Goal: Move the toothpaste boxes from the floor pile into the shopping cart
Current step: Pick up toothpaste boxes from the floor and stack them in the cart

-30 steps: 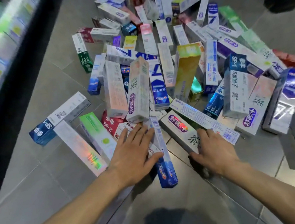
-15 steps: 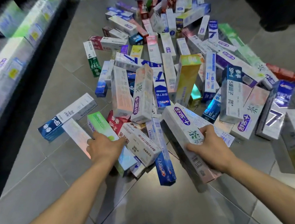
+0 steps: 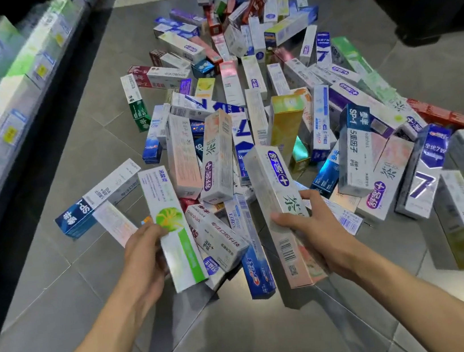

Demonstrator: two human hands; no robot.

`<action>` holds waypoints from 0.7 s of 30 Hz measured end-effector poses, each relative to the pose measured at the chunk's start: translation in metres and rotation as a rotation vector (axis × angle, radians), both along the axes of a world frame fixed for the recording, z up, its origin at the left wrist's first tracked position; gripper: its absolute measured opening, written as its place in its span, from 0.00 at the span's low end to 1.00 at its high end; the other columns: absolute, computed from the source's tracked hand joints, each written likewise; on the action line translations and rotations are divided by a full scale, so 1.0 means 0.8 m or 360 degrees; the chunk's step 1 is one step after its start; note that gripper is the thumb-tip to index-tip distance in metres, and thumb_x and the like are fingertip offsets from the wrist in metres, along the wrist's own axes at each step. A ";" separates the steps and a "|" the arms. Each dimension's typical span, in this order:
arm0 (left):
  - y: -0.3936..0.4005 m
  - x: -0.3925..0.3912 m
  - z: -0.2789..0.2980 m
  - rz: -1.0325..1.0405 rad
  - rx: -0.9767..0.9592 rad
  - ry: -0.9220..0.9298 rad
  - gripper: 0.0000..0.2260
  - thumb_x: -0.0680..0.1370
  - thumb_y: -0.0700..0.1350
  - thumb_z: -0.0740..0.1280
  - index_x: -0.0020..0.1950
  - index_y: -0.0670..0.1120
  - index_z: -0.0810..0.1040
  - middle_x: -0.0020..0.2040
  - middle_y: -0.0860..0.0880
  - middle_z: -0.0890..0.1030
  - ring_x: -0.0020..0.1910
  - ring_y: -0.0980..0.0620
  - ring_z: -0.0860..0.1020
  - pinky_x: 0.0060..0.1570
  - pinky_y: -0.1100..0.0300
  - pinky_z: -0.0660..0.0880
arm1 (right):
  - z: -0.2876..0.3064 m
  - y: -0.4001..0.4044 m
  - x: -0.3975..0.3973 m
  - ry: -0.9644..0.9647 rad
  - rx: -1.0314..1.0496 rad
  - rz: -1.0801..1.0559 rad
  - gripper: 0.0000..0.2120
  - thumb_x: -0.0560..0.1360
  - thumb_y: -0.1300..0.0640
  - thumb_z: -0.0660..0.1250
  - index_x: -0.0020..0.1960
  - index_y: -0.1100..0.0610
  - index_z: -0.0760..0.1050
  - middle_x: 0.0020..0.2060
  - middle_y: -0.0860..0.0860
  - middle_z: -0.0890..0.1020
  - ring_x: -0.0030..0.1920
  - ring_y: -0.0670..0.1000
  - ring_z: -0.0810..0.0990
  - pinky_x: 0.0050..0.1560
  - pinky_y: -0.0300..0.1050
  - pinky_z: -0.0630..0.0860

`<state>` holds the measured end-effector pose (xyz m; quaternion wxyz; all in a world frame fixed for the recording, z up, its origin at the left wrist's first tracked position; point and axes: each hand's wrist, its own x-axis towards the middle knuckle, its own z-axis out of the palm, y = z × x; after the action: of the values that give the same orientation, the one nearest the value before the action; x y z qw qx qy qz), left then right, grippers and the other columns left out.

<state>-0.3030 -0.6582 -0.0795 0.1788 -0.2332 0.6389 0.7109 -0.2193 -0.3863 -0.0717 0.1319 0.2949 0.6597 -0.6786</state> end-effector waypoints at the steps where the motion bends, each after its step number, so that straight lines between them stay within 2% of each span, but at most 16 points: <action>1: 0.005 0.004 0.012 0.0016 0.0086 -0.0028 0.09 0.75 0.37 0.62 0.53 0.41 0.78 0.45 0.39 0.81 0.41 0.44 0.80 0.50 0.48 0.78 | 0.010 -0.002 -0.003 -0.0007 0.0028 0.0012 0.22 0.74 0.53 0.75 0.60 0.46 0.65 0.42 0.48 0.86 0.39 0.53 0.87 0.34 0.45 0.80; 3: 0.023 0.013 0.040 0.0026 0.0216 -0.0174 0.10 0.75 0.40 0.62 0.54 0.42 0.78 0.49 0.37 0.80 0.45 0.42 0.79 0.56 0.44 0.76 | 0.034 -0.007 -0.011 -0.0034 0.0082 0.0033 0.23 0.73 0.52 0.76 0.58 0.44 0.65 0.44 0.46 0.85 0.39 0.51 0.87 0.34 0.45 0.81; 4: 0.033 0.017 0.054 0.0005 0.0262 -0.0264 0.10 0.77 0.41 0.61 0.55 0.42 0.79 0.48 0.37 0.81 0.44 0.41 0.79 0.56 0.45 0.76 | 0.045 -0.007 -0.015 -0.0050 0.0123 0.0041 0.24 0.72 0.50 0.76 0.59 0.43 0.65 0.46 0.45 0.84 0.40 0.51 0.87 0.38 0.48 0.82; 6: 0.054 0.020 0.082 -0.0061 0.0314 -0.0416 0.12 0.78 0.43 0.60 0.56 0.42 0.79 0.45 0.39 0.82 0.40 0.42 0.80 0.47 0.49 0.78 | 0.072 -0.006 -0.025 -0.0045 0.0204 0.0004 0.26 0.71 0.49 0.77 0.61 0.45 0.64 0.48 0.45 0.83 0.44 0.51 0.86 0.46 0.53 0.83; 9: 0.080 0.013 0.132 -0.0175 0.0319 -0.0507 0.12 0.78 0.43 0.60 0.56 0.42 0.80 0.40 0.41 0.82 0.35 0.45 0.80 0.40 0.53 0.78 | 0.116 0.005 -0.043 0.0016 0.0219 -0.0236 0.25 0.73 0.55 0.76 0.62 0.50 0.64 0.48 0.46 0.81 0.44 0.49 0.84 0.42 0.45 0.80; 10: 0.088 0.010 0.151 -0.0215 0.0325 -0.0520 0.12 0.78 0.43 0.60 0.56 0.42 0.80 0.39 0.41 0.82 0.34 0.45 0.80 0.40 0.53 0.77 | 0.132 0.013 -0.048 0.0010 0.0201 -0.0321 0.25 0.73 0.56 0.76 0.62 0.51 0.64 0.50 0.47 0.81 0.46 0.49 0.83 0.44 0.46 0.80; 12: 0.103 0.000 0.196 -0.0278 0.0320 -0.0508 0.10 0.78 0.42 0.60 0.54 0.44 0.80 0.38 0.42 0.80 0.32 0.46 0.79 0.40 0.54 0.75 | 0.172 0.029 -0.057 -0.0050 0.0230 -0.0433 0.28 0.70 0.49 0.77 0.61 0.49 0.64 0.52 0.50 0.82 0.49 0.54 0.84 0.51 0.58 0.82; 13: 0.108 -0.004 0.222 -0.0293 0.0299 -0.0501 0.09 0.78 0.42 0.60 0.51 0.45 0.80 0.38 0.42 0.79 0.33 0.46 0.78 0.40 0.54 0.75 | 0.193 0.037 -0.056 -0.0084 0.0265 -0.0462 0.30 0.65 0.44 0.77 0.60 0.47 0.64 0.52 0.50 0.82 0.49 0.56 0.84 0.53 0.62 0.81; 15: 0.117 -0.015 0.279 -0.0315 0.0276 -0.0503 0.08 0.78 0.42 0.61 0.50 0.45 0.80 0.39 0.41 0.77 0.34 0.45 0.76 0.40 0.54 0.74 | 0.241 0.055 -0.052 -0.0143 0.0284 -0.0524 0.33 0.60 0.40 0.76 0.58 0.46 0.64 0.50 0.51 0.83 0.48 0.57 0.84 0.52 0.64 0.81; 18: 0.127 -0.025 0.386 -0.0352 0.0260 -0.0554 0.13 0.74 0.43 0.63 0.56 0.42 0.80 0.41 0.40 0.77 0.34 0.44 0.76 0.37 0.55 0.76 | 0.340 0.066 -0.035 -0.0213 0.0300 -0.0579 0.32 0.58 0.41 0.78 0.56 0.45 0.65 0.50 0.50 0.83 0.47 0.56 0.85 0.51 0.63 0.82; 21: 0.140 -0.026 0.509 -0.0414 0.0173 -0.0580 0.12 0.77 0.43 0.61 0.56 0.42 0.80 0.35 0.41 0.78 0.32 0.44 0.76 0.36 0.55 0.75 | 0.459 0.068 -0.013 -0.0256 0.0222 -0.0636 0.32 0.62 0.46 0.81 0.56 0.45 0.65 0.49 0.51 0.84 0.47 0.56 0.85 0.52 0.63 0.82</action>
<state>-0.3236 -0.5464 0.3274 0.3937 -0.2635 0.5816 0.6613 -0.2297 -0.3323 0.2955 0.0262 0.4812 0.6209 -0.6183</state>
